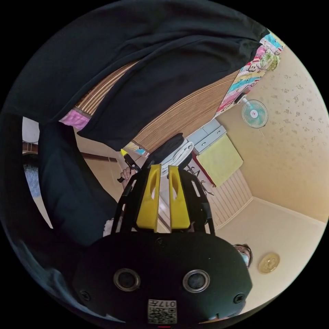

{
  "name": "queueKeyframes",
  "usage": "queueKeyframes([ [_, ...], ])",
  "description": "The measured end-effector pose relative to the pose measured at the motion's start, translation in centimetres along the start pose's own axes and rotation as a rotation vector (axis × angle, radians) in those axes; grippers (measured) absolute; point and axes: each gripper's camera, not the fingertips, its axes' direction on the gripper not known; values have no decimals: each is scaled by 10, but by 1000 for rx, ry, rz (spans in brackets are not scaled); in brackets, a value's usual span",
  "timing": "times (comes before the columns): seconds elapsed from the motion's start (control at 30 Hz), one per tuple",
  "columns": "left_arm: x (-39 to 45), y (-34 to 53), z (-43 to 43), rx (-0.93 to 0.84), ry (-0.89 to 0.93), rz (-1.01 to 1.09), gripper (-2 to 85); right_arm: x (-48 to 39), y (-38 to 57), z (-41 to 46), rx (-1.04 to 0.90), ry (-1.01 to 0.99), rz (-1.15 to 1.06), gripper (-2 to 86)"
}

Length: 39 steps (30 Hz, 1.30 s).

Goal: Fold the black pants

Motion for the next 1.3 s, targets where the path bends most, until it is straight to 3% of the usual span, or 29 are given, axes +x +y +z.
queueKeyframes([
  [0.07,6,4,4,34,-101,89,41,-19,3,2,4,-134,-91,22],
  [0.13,26,7,21,29,-354,259,52,-48,3,9,-6,-213,-204,13],
  [0.2,40,11,40,1,-488,383,65,-92,-4,26,-64,-285,-347,9],
  [0.33,58,10,85,-39,-654,580,125,-127,-25,68,-204,-98,-372,11],
  [0.43,48,-5,99,-39,-655,557,108,-113,-40,85,-260,128,-245,22],
  [0.5,40,-11,97,-39,-590,539,98,-89,-44,71,-200,333,-94,52],
  [0.6,22,-12,86,-24,-542,527,88,-64,-37,34,-52,495,62,92],
  [0.7,-2,-9,71,8,-537,500,83,-41,-35,16,-25,570,138,117],
  [0.9,-55,-11,53,41,-508,397,80,5,-57,47,-176,533,144,122],
  [1.07,-80,-13,61,-2,-549,374,78,36,-59,46,-171,494,169,73],
  [1.17,-88,-12,67,-32,-640,396,79,53,-50,34,-156,322,151,43],
  [1.3,-89,-15,70,-16,-612,432,86,22,-39,29,-102,-4,-42,26],
])
